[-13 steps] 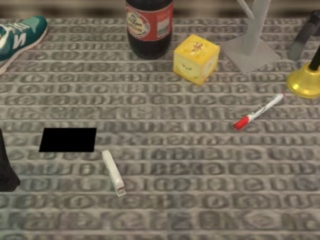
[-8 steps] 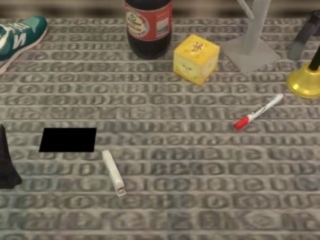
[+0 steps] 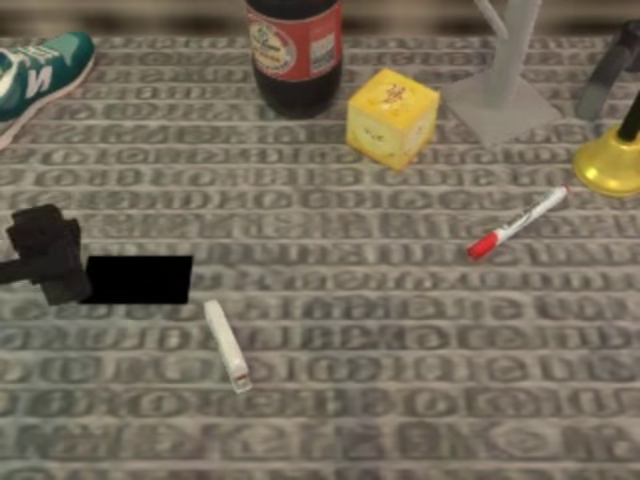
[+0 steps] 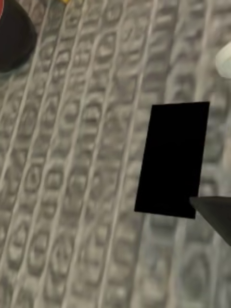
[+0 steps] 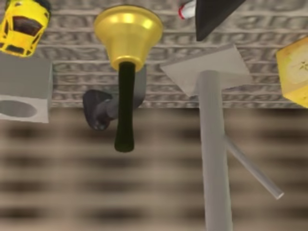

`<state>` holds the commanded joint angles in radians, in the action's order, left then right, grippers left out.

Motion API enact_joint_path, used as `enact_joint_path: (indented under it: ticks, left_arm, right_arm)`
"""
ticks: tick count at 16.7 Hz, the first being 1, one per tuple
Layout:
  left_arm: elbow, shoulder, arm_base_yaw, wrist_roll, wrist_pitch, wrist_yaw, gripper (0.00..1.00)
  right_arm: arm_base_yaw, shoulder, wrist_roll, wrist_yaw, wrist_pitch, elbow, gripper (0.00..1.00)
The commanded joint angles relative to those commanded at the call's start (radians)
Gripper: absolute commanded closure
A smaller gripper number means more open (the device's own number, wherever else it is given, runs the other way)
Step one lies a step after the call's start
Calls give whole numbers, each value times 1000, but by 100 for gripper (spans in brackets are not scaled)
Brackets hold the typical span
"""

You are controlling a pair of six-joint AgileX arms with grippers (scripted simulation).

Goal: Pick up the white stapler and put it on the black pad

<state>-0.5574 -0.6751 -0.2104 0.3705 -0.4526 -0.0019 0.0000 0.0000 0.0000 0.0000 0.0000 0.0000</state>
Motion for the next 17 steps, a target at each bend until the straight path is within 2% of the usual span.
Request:
enact_joint_path:
  ticks: [5, 9, 13, 17]
  left_arm:
    - [-363, -533, -143, 250, -323, 0, 0]
    - [-621, -864, -243, 424, -539, 2, 0]
    - [-815, -1085, -313, 546, -680, 1, 0]
    - [-894, -1169, -340, 593, -731, -1, 0]
  right_arm:
    - [0, 0, 0, 0, 0, 0, 0]
    - [0, 0, 0, 0, 0, 0, 0]
    - [0, 0, 0, 0, 0, 0, 0]
    - [0, 0, 0, 0, 0, 0, 0]
